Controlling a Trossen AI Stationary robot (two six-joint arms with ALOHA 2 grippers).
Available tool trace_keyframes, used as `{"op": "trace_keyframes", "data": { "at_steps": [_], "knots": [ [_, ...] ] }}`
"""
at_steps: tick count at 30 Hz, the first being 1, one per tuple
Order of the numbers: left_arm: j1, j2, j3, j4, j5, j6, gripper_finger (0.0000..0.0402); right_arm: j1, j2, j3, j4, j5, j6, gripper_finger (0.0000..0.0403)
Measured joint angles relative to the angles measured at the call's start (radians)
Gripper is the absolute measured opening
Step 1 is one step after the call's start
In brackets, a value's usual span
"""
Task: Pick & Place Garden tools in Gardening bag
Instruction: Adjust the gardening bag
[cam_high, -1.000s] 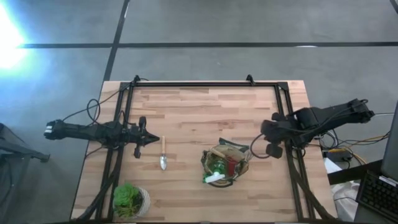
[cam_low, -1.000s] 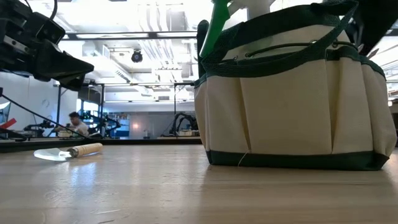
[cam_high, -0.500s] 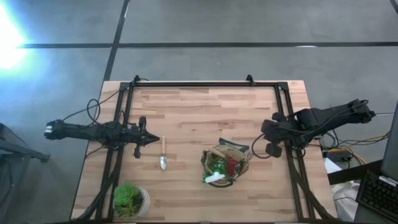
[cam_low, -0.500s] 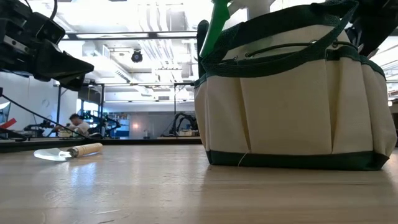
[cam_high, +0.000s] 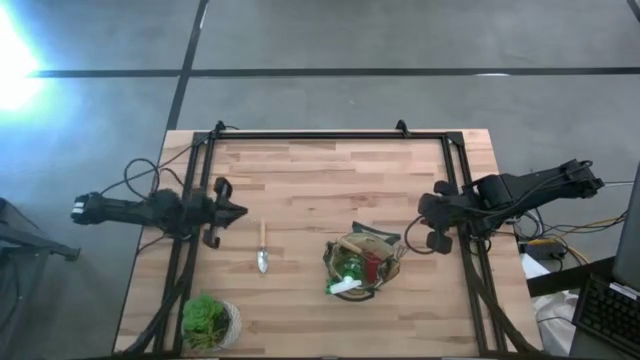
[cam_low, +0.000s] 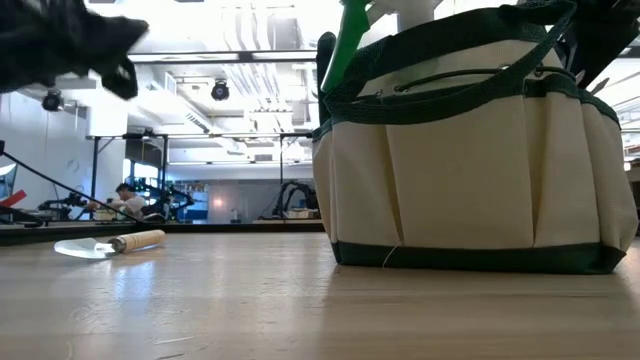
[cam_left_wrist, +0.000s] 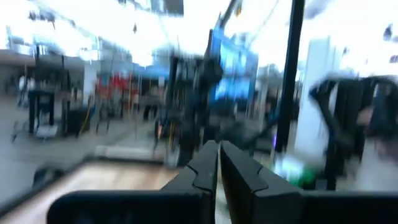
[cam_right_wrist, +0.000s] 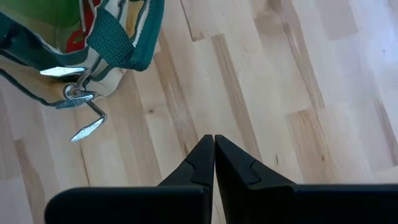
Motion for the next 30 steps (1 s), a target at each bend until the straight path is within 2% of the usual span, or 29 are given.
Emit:
{"op": "trace_keyframes", "data": {
  "at_steps": [4, 11, 20, 27, 30],
  "knots": [
    [0.000, 0.002, 0.024, 0.079, 0.007, 0.006, 0.0023, 0.000, 0.000, 0.000, 0.000, 0.000, -0.001, 0.0008],
    [0.000, 0.087, 0.158, -0.058, 0.007, 0.012, 0.0023, -0.007, 0.000, 0.000, 0.005, 0.000, -0.024, 0.0008],
    [0.000, 0.403, 0.364, -0.138, 0.008, 0.057, 0.0023, -0.054, 0.002, -0.003, 0.111, -0.010, -0.113, 0.0008],
    [-0.020, 0.635, 0.542, -0.367, 0.073, -0.048, 0.0023, -0.076, 0.002, -0.018, 0.105, -0.034, -0.125, 0.0008],
    [-0.066, 0.715, 0.610, -0.382, 0.086, -0.051, 0.0023, -0.076, 0.001, -0.043, 0.104, -0.034, -0.122, 0.0008]
  ]
}}
